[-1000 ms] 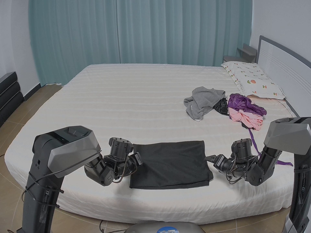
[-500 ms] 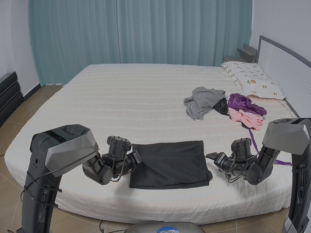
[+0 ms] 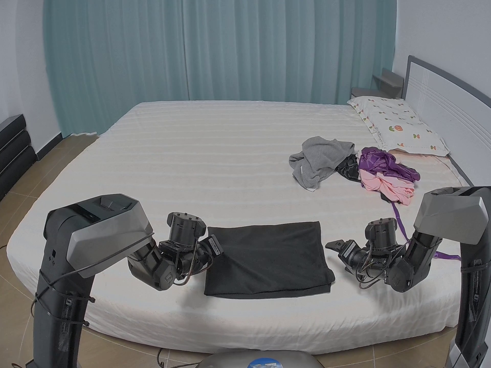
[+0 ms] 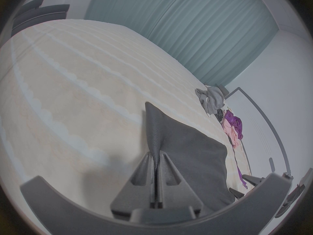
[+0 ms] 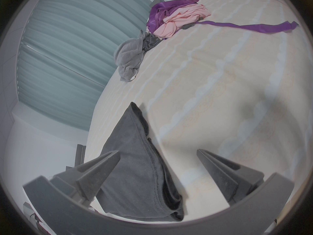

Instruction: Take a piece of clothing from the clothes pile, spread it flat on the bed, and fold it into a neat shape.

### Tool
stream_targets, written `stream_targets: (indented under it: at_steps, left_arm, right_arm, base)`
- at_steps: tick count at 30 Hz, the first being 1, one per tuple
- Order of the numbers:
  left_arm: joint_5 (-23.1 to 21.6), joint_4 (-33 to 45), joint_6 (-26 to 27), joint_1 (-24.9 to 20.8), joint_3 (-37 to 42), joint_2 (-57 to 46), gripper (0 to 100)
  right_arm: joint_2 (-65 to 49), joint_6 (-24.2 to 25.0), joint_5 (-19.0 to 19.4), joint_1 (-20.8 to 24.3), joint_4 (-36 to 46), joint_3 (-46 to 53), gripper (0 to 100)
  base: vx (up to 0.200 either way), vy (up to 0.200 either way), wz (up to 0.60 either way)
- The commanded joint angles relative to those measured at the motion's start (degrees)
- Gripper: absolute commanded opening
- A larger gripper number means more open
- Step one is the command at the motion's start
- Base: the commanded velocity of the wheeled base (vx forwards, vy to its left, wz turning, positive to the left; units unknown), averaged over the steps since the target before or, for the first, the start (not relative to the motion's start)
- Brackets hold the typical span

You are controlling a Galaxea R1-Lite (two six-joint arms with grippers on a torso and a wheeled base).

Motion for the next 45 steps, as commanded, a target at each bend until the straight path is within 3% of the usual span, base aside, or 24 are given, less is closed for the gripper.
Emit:
stream_targets:
  at_steps: [1,40,45]
  left_arm:
    - [0.0,0.0,-0.2,0.2,0.0,-0.4,0]
    - [0.0,0.1,-0.4,1.5,0.0,-1.0,0]
    - [-0.1,0.1,-0.4,1.4,0.1,-1.0,0]
  right_arm:
    - [-0.1,-0.1,0.0,0.1,0.0,0.0,100]
    - [-0.1,-0.2,-0.1,0.2,0.5,-0.1,100]
    - [-0.1,-0.2,-0.1,0.2,0.5,-0.1,100]
  base:
    - [0.0,0.2,0.0]
    - [0.0,0.2,0.0]
    - [0.0,0.0,0.0]
